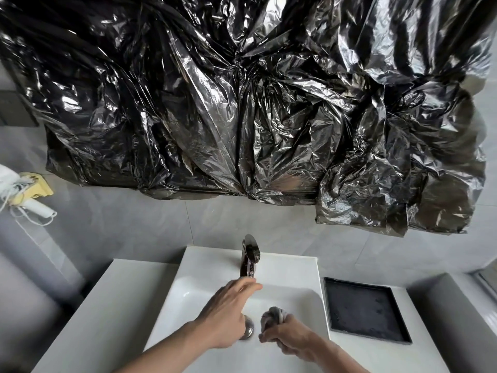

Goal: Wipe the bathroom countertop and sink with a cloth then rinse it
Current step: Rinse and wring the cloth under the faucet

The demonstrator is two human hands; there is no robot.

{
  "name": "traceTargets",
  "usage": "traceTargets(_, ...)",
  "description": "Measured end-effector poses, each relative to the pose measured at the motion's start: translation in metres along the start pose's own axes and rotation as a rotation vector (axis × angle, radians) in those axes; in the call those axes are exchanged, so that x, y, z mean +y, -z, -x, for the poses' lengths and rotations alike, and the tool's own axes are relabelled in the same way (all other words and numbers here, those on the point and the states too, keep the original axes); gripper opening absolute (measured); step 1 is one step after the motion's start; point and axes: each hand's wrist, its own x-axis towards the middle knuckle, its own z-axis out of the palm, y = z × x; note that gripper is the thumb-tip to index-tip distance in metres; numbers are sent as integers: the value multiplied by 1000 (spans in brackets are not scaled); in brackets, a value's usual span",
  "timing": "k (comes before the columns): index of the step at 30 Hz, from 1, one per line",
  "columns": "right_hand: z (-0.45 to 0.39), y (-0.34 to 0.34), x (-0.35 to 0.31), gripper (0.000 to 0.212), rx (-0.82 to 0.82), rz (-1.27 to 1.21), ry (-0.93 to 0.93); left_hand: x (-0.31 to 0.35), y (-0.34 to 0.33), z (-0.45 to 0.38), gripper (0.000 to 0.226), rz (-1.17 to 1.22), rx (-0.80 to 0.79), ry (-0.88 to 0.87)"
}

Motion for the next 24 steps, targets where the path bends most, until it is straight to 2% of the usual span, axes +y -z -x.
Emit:
traceTargets(4,24,7,-13,27,-82,73,-90,4,-11,28,82,-35,-101,-80)
traceTargets(6,36,5,-29,21,-154,133,-79,8,-7,32,87,-70,-126,-127)
traceTargets(9,50,-2,-56,30,-286,211,-21,15,5,31,91,-128,-146,-197)
traceTargets(12,62,-7,-81,30,-392,260,33,15,14,27,92,-221,-96,-251)
traceTargets(15,69,-10,-101,19,-410,328,36,11,21,16,87,-400,10,-276)
traceTargets(19,68,-19,-118,32,-316,487,2,22,41,0,44,-459,47,-192)
traceTargets(23,61,-30,-128,21,-8,716,52,35,57,-18,23,-626,-14,-59)
traceTargets(24,59,-31,-130,13,54,812,93,37,60,-21,21,-659,-38,-35)
